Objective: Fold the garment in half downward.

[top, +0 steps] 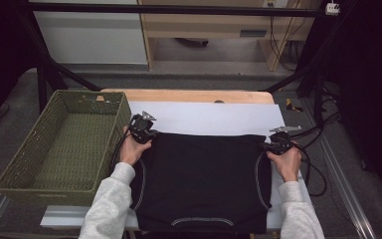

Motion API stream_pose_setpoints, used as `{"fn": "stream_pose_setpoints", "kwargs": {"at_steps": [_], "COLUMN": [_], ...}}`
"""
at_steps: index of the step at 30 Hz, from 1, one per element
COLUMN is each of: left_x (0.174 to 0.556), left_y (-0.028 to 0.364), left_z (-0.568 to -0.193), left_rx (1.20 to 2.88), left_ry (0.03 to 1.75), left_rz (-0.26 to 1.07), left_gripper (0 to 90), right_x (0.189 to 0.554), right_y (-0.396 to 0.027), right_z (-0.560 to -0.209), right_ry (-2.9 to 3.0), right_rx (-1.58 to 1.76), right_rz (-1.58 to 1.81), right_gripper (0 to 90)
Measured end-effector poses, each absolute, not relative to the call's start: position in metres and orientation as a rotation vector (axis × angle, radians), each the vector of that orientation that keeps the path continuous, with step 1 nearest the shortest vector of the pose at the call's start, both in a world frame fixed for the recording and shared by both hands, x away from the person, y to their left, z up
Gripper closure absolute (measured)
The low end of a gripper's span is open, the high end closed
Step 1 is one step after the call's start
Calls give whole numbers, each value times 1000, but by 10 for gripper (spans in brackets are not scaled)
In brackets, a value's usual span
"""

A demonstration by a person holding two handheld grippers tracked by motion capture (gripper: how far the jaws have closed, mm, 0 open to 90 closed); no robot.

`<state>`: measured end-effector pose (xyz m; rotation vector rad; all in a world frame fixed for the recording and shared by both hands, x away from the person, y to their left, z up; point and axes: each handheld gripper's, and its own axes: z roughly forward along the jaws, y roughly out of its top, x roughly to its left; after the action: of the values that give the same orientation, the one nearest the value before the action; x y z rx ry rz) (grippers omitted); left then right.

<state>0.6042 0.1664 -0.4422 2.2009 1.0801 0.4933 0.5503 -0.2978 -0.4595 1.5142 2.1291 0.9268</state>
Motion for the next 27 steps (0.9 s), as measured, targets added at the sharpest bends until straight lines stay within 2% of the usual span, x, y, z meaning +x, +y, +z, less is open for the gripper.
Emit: {"fn": "stream_pose_setpoints", "kwargs": {"at_steps": [6,10,12,15,17,21,23,27], "left_x": [624,623,618,608,599,573,559,533], "left_y": [159,159,160,162,162,161,163,172], "left_z": [-444,-455,-454,-449,-443,-433,-430,-425], "left_rx": [2126,2089,2070,2008,1992,1980,1961,1944], "left_ry": [1100,1102,1099,1104,1082,1013,990,956], "left_rz": [504,495,518,459,442,431,420,414], "left_gripper": [849,801,695,491,387,273,238,192], "right_x": [565,568,565,556,550,533,524,505], "right_y": [-303,-306,-307,-311,-313,-313,-311,-310], "right_z": [-457,-468,-472,-469,-464,-453,-448,-441], "right_ry": [2052,2077,2070,2003,1995,1967,1954,1949], "right_rx": [1477,1448,1408,1415,1411,1410,1407,1396], "right_rz": [913,949,999,1100,1114,1161,1173,1207], "right_gripper": [827,766,636,417,377,259,206,178]}}
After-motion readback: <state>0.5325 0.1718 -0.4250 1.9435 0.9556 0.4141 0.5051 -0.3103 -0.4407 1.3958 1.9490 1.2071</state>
